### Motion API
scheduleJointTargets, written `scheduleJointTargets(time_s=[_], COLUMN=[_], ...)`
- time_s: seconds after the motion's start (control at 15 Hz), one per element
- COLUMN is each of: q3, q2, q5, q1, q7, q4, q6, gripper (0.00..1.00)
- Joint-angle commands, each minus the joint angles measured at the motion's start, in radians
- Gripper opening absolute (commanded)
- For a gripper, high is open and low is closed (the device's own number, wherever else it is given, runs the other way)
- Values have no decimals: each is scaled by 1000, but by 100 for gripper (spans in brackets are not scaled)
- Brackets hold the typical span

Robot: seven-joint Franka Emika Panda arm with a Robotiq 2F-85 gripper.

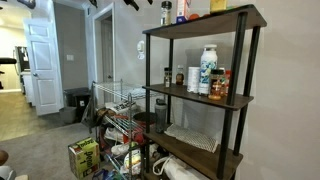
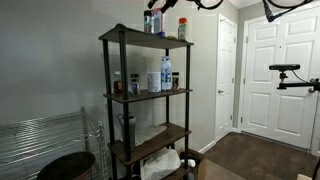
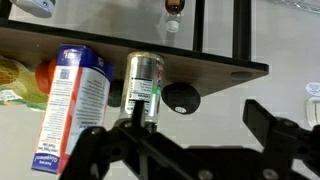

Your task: Put the spray bottle on the second shelf

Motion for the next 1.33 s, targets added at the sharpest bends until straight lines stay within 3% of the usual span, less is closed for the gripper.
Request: scheduleJointTargets(time_s=[0.0, 0.4, 1.27], q3=[0, 3, 0], q2=[-3, 57, 316], q5=[-9, -100, -114], q1=[-6, -43, -17], q7=[10, 108, 106], q4=[-4, 51, 417], q6=[-2, 2, -75], gripper=[100, 100, 100])
